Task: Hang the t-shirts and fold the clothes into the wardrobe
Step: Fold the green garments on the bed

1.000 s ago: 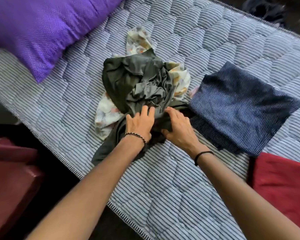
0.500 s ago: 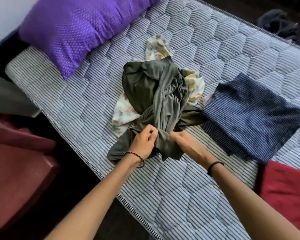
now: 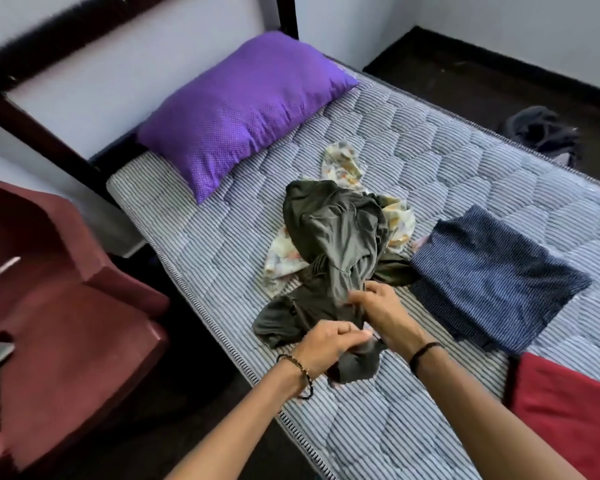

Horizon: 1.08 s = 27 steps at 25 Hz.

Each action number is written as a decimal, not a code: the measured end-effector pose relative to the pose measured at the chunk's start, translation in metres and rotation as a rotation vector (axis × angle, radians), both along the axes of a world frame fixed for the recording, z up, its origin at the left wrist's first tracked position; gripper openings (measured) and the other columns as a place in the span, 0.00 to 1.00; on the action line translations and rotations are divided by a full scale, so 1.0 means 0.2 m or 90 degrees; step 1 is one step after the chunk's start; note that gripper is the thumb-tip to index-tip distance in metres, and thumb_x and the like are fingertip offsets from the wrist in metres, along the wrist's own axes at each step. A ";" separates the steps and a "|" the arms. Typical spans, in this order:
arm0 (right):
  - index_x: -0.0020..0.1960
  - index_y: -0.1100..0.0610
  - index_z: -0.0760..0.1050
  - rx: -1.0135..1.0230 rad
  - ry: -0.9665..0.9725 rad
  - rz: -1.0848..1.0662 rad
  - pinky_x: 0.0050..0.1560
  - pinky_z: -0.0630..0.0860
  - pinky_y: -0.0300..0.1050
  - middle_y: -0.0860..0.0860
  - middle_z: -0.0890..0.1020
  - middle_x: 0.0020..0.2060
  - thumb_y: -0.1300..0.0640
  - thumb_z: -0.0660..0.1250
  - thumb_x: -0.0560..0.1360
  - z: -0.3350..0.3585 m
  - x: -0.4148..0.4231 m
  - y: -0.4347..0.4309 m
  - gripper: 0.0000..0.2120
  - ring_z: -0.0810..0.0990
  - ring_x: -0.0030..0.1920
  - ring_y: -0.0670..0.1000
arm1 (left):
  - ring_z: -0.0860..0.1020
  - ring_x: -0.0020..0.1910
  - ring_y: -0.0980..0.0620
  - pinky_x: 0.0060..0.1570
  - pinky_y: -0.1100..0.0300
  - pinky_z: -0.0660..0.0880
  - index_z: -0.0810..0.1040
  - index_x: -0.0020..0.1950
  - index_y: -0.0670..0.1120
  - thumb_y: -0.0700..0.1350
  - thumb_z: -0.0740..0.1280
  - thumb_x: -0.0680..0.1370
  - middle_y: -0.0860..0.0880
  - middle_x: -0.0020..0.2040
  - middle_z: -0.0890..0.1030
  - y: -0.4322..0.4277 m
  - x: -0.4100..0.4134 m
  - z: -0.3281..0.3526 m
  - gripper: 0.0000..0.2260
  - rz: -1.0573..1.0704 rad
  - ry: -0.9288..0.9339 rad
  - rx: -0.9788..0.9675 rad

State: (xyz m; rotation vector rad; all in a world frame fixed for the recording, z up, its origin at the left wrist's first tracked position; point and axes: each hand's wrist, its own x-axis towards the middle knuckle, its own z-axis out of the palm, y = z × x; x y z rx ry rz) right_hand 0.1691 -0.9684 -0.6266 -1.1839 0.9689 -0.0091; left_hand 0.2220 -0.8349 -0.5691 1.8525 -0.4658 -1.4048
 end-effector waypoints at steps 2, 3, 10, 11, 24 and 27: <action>0.39 0.59 0.69 0.000 -0.015 -0.025 0.34 0.63 0.47 0.55 0.67 0.32 0.67 0.65 0.65 0.09 -0.02 0.02 0.07 0.66 0.35 0.54 | 0.75 0.33 0.60 0.38 0.64 0.71 0.81 0.36 0.51 0.53 0.69 0.77 0.57 0.32 0.79 0.03 -0.02 0.07 0.11 -0.021 -0.027 -0.006; 0.40 0.61 0.69 0.003 -0.027 -0.024 0.34 0.62 0.46 0.55 0.67 0.33 0.69 0.62 0.64 0.14 -0.04 0.03 0.07 0.65 0.35 0.54 | 0.77 0.36 0.61 0.40 0.64 0.73 0.83 0.40 0.51 0.53 0.69 0.76 0.57 0.35 0.81 0.06 -0.03 0.10 0.08 -0.020 -0.058 -0.003; 0.35 0.64 0.67 0.006 -0.092 0.155 0.41 0.63 0.47 0.56 0.68 0.38 0.63 0.61 0.59 0.46 -0.22 0.06 0.06 0.65 0.41 0.55 | 0.75 0.57 0.56 0.54 0.59 0.73 0.76 0.59 0.55 0.38 0.65 0.73 0.57 0.57 0.78 0.13 0.03 0.34 0.18 -0.055 -0.583 0.033; 0.34 0.61 0.67 -0.001 -0.101 0.167 0.41 0.64 0.47 0.56 0.68 0.37 0.62 0.61 0.59 0.50 -0.23 0.06 0.04 0.65 0.40 0.54 | 0.73 0.60 0.54 0.58 0.57 0.72 0.75 0.63 0.54 0.38 0.66 0.72 0.54 0.61 0.77 0.11 0.05 0.36 0.20 -0.140 -0.579 0.030; 0.30 0.53 0.79 0.063 -0.196 0.163 0.48 0.69 0.45 0.47 0.80 0.33 0.61 0.59 0.64 0.97 -0.27 0.04 0.11 0.78 0.37 0.44 | 0.77 0.42 0.52 0.42 0.57 0.71 0.70 0.37 0.53 0.66 0.72 0.68 0.55 0.36 0.74 0.26 0.11 0.71 0.19 -0.113 -0.701 0.068; 0.32 0.57 0.72 0.012 -0.204 0.134 0.47 0.66 0.49 0.52 0.74 0.33 0.59 0.61 0.63 1.00 -0.27 0.03 0.03 0.72 0.38 0.52 | 0.76 0.43 0.56 0.51 0.51 0.73 0.74 0.34 0.55 0.64 0.71 0.66 0.56 0.37 0.78 0.33 0.14 0.75 0.14 -0.065 -0.532 -0.010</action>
